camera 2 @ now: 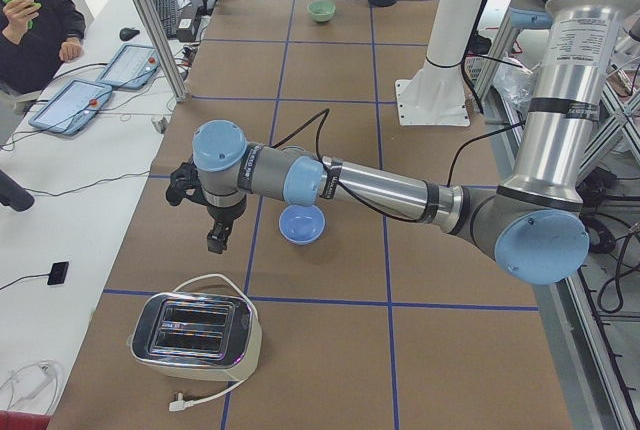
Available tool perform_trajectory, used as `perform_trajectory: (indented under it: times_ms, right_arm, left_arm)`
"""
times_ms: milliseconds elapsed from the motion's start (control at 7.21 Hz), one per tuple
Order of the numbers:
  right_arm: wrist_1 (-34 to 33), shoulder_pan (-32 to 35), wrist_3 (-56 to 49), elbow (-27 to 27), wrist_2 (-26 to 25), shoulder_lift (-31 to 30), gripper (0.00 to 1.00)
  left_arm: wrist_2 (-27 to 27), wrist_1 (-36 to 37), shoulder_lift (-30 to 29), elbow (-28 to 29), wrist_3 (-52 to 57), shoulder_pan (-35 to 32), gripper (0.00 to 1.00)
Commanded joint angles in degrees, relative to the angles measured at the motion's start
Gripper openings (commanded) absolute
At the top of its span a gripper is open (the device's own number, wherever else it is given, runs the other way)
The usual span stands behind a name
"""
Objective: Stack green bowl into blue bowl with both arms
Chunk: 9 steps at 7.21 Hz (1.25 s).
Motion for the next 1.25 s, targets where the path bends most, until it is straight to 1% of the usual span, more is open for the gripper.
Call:
perform_trajectory:
  times_ms: [0, 277, 555, 693, 832, 971, 1109]
  right_arm:
    - [0.09, 0.00, 0.00, -0.16, -0.26, 0.00, 1.00]
    - [0.09, 0.00, -0.09, 0.46, -2.02, -0.09, 1.00]
    - [-0.26, -0.09, 0.00, 0.20, -1.32, -1.23, 1.00]
    - [-0.26, -0.52, -0.52, 0.72, -0.71, -3.67, 1.00]
    - [1.39, -1.92, -1.83, 2.81, -1.14, -8.48, 1.00]
    - [7.93, -2.81, -2.46, 3.01, -1.49, -13.58, 1.00]
    - [9.13, -3.25, -2.20, 2.92, -1.32, -14.93, 1.00]
  left_arm:
    - [-0.06, -0.04, -0.02, -0.11, 0.00, -0.08, 0.98]
    - [-0.06, 0.05, -0.02, -0.20, 0.00, 0.00, 0.98]
    - [-0.06, -0.13, 0.24, -0.20, 0.00, 0.18, 0.98]
    - [-0.06, -0.39, 0.33, -0.29, -0.52, 1.66, 0.98]
    - [0.38, -1.35, 0.25, -0.64, -5.14, 4.11, 0.98]
    - [0.64, -2.84, 0.77, -1.33, -8.32, 6.92, 0.98]
    - [0.65, -3.29, 1.38, -1.43, -8.44, 8.69, 0.98]
